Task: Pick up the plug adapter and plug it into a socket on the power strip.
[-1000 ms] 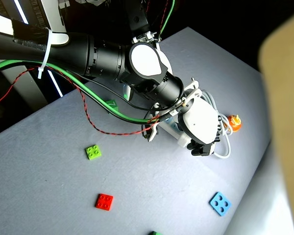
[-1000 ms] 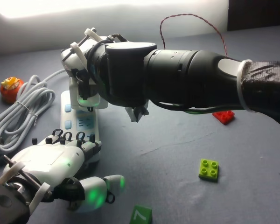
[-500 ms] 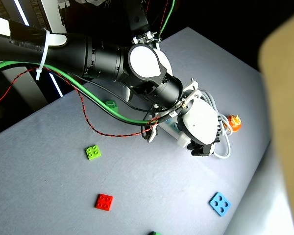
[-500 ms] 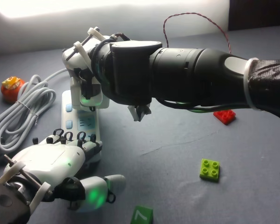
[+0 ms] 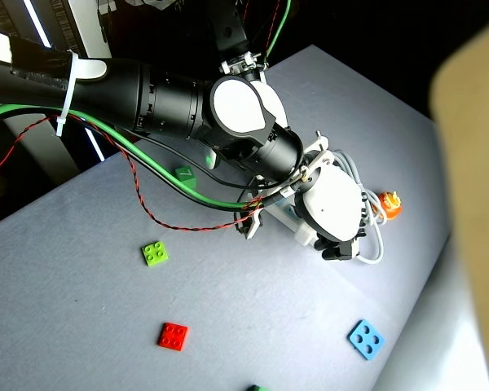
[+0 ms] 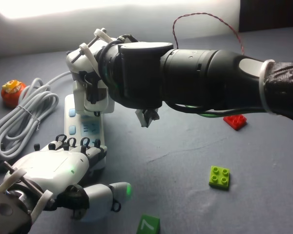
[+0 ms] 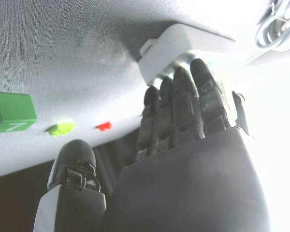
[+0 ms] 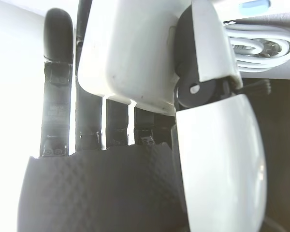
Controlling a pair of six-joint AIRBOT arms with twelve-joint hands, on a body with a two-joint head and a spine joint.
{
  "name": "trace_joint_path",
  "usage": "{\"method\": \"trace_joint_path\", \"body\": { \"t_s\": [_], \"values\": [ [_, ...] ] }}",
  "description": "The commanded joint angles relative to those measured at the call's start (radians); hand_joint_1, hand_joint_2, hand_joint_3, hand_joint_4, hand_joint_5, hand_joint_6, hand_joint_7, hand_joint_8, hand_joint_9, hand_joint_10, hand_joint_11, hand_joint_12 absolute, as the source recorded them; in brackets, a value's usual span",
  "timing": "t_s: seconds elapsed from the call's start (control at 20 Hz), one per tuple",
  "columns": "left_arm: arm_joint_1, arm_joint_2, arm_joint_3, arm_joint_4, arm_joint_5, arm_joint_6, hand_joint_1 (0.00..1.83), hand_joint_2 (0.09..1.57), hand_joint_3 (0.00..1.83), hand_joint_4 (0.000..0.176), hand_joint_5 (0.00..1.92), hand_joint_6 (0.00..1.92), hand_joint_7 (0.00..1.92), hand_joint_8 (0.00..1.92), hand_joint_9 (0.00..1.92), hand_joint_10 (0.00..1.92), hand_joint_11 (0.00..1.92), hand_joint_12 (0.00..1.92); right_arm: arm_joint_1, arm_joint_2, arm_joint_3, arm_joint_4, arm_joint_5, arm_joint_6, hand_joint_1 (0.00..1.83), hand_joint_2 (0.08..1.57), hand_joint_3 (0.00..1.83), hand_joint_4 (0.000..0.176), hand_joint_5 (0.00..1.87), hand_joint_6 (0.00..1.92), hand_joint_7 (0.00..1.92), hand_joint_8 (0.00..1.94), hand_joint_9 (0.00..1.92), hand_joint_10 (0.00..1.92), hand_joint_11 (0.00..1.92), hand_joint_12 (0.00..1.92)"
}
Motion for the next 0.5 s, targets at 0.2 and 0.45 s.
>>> {"method": "trace_joint_path", "body": {
  "t_s": [0.2,0.45],
  "values": [
    [-0.001,-0.003,0.005,-0.005,0.000,-0.007,0.00,1.26,0.00,0.000,0.18,0.00,0.28,0.00,0.29,0.00,0.00,0.52,-0.006,0.003,-0.012,-0.016,0.053,0.005,1.05,1.11,0.00,0.000,0.77,0.01,0.86,0.00,0.86,0.00,0.37,0.95],
    [-0.008,-0.003,0.007,-0.005,0.000,-0.009,0.00,1.25,0.00,0.000,0.17,0.00,0.26,0.00,0.27,0.00,0.00,0.49,0.004,0.025,-0.032,-0.020,0.064,0.005,0.96,1.11,0.00,0.000,0.57,0.00,0.59,0.00,0.57,0.00,0.08,1.07]
  ]
}}
